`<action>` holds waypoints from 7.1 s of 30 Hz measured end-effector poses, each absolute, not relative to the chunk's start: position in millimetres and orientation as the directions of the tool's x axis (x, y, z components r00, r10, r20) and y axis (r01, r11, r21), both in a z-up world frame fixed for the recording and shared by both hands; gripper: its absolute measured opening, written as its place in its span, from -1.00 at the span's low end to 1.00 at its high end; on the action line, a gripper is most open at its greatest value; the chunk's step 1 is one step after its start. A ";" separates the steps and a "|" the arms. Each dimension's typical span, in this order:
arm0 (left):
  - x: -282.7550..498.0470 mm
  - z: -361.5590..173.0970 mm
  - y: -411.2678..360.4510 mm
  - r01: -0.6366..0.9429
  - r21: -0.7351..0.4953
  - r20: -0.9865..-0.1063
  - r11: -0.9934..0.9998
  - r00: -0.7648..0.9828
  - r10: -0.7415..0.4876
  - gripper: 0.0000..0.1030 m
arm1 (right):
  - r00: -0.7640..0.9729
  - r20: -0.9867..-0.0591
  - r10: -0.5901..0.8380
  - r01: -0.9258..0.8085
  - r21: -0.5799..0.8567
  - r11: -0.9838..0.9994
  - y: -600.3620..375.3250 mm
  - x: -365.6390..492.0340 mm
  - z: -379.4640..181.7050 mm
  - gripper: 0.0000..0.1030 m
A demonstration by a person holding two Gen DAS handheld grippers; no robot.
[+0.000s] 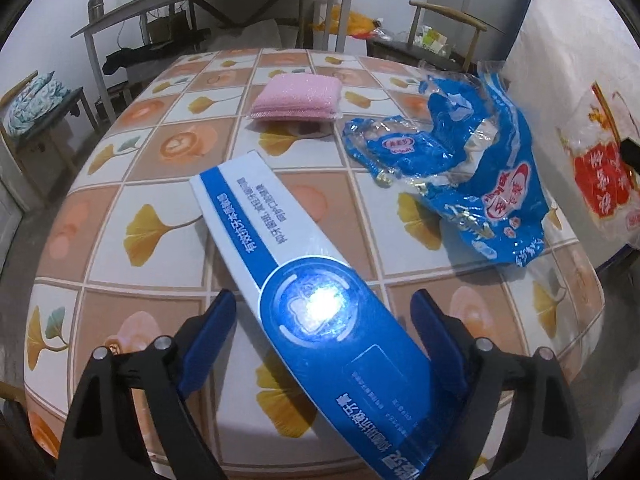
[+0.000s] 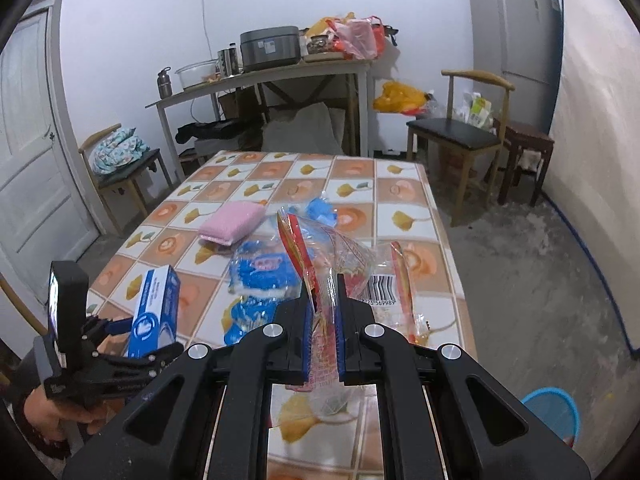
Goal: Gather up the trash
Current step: 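Close the left tool on the toothpaste box while the right tool grasps the clear wrapper, then carry the toothpaste box and clear wrapper to the wastebasket and release them, then bring both open tools back to the table and grasp the blue wrapper with the right tool, then lift the blue wrapper with the right tool while the left tool grasps the other blue wrapper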
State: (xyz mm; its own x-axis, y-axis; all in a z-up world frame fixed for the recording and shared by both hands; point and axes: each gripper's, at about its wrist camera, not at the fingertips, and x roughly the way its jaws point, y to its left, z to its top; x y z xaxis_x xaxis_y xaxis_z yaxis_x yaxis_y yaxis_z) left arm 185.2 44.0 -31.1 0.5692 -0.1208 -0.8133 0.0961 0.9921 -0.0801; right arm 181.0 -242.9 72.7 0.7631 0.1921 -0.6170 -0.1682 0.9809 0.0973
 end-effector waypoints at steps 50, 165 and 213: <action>125.5 61.3 4.6 0.282 -0.178 -0.712 0.943 0.625 -0.321 -0.12 | 0.855 -0.511 0.087 0.095 0.318 0.943 -382.5 70.9 87.3 -0.87; 124.0 22.0 -57.8 0.366 -0.318 -0.708 0.875 0.522 -0.476 0.63 | 0.557 -0.831 0.000 0.477 0.320 0.819 -535.1 110.6 -91.9 0.30; 120.9 -14.1 30.9 0.326 -0.446 -0.604 0.833 0.577 -0.549 -0.02 | 0.363 -0.893 0.265 -0.136 0.231 0.963 -179.4 314.5 -31.6 -0.97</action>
State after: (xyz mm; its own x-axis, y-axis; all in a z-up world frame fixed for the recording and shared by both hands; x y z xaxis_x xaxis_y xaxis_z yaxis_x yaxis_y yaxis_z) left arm 120.9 30.9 -14.1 0.5775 -0.5493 -0.6039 0.3263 0.8334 -0.4460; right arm 314.5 -179.4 -31.6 0.3634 0.2654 -0.8930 -0.1361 0.9634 0.2309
